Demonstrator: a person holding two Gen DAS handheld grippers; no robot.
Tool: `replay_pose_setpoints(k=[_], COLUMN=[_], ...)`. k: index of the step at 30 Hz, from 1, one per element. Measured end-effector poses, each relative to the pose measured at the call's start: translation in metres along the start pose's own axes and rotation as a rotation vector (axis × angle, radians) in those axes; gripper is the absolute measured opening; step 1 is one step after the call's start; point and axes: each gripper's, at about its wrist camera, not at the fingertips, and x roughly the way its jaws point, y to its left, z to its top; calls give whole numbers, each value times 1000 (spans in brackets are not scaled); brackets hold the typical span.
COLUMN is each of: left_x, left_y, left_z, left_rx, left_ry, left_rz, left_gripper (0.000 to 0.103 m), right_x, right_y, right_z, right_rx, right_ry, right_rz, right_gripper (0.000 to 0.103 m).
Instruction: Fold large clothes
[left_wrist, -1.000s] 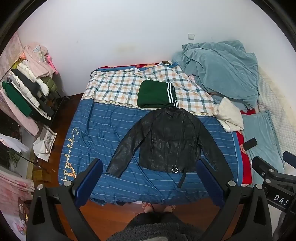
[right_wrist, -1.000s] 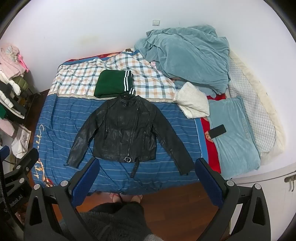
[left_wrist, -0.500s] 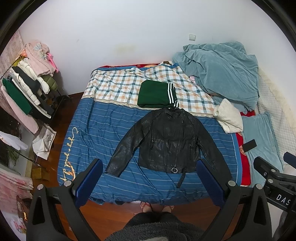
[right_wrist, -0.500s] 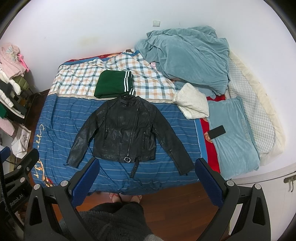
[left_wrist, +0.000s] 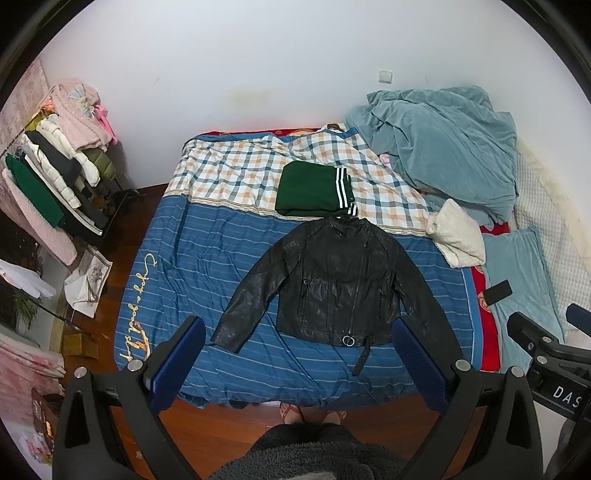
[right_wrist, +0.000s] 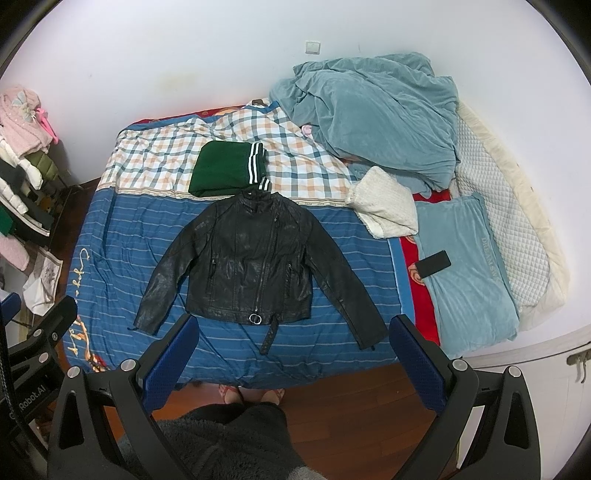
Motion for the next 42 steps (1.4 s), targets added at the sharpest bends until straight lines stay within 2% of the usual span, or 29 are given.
replay_pose_setpoints(k=[42], left_x=[3], left_y=[9], left_z=[9], left_rx=[-4], left_ry=[-2], left_rz=[-8], left_gripper=[103], right_x=[-8], right_y=[0], right_z=[1], right_rx=[2], right_ry=[-7], right_rz=[1], right_gripper=[103])
